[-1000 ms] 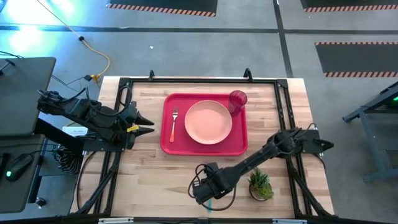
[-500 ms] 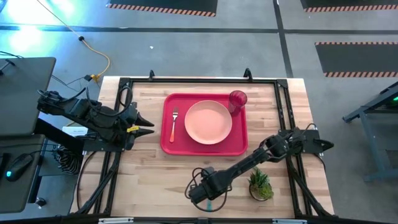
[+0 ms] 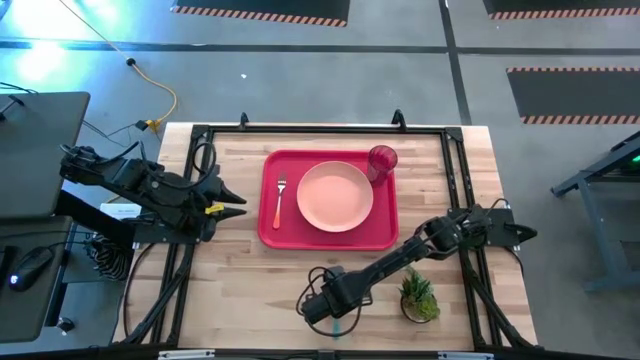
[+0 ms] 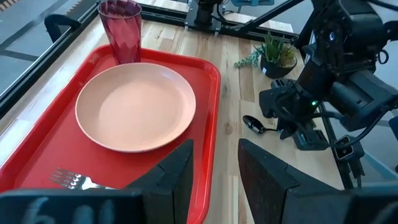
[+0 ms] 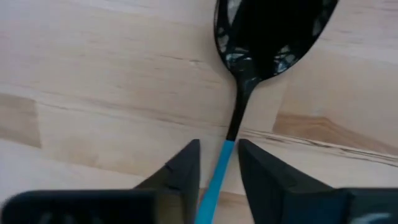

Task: Pick and place plate/cup/fork/spoon on tray
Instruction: Put the spoon on the tray to the right of the fork

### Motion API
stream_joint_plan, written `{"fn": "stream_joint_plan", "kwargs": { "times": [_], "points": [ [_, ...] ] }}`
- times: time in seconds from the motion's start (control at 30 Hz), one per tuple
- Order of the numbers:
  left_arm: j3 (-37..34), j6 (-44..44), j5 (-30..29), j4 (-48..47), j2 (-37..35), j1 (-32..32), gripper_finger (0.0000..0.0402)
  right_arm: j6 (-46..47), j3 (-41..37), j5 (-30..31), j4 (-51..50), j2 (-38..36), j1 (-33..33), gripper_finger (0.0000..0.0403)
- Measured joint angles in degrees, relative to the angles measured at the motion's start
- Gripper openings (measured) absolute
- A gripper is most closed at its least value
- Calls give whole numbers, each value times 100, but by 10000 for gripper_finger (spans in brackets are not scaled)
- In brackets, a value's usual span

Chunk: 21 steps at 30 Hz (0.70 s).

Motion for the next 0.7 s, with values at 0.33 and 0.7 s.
{"fn": "stream_joint_plan", "kwargs": {
  "times": [0.33,0.7],
  "points": [
    [0,2,-2,-114,0,0,115,-2,0,-32,-5,11,-28,13],
    [0,5,-2,-144,0,0,115,-183,354,268,-25,44,-100,3]
  ]
}}
